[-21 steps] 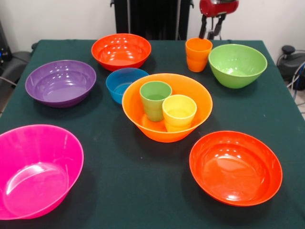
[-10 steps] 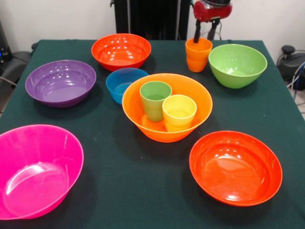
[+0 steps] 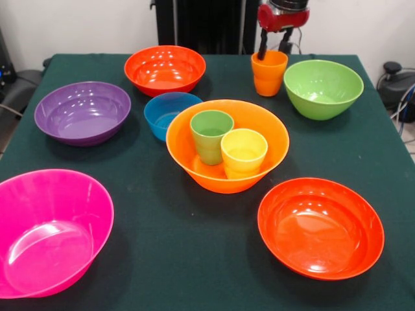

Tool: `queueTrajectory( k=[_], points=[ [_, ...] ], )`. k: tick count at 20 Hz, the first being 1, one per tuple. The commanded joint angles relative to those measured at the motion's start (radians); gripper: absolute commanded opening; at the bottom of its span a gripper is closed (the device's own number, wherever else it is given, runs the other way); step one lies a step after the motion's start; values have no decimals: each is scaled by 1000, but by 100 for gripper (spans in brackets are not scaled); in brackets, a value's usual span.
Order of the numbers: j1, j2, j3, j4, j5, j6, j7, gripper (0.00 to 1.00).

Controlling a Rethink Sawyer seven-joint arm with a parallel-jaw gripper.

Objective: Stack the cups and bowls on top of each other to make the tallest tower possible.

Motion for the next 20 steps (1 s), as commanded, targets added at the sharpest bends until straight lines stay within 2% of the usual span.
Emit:
queueTrajectory(
  k=[1,12,16,17,20],
  points=[
    [32,37,46,-33,44,-75,166,100],
    [54,39,49,-32,70,-99,176,100],
    [39,36,69,-42,67,-99,159,100],
    [34,35,74,-43,69,-90,155,0],
    [15,32,95,-42,71,-60,139,0]
  ],
)
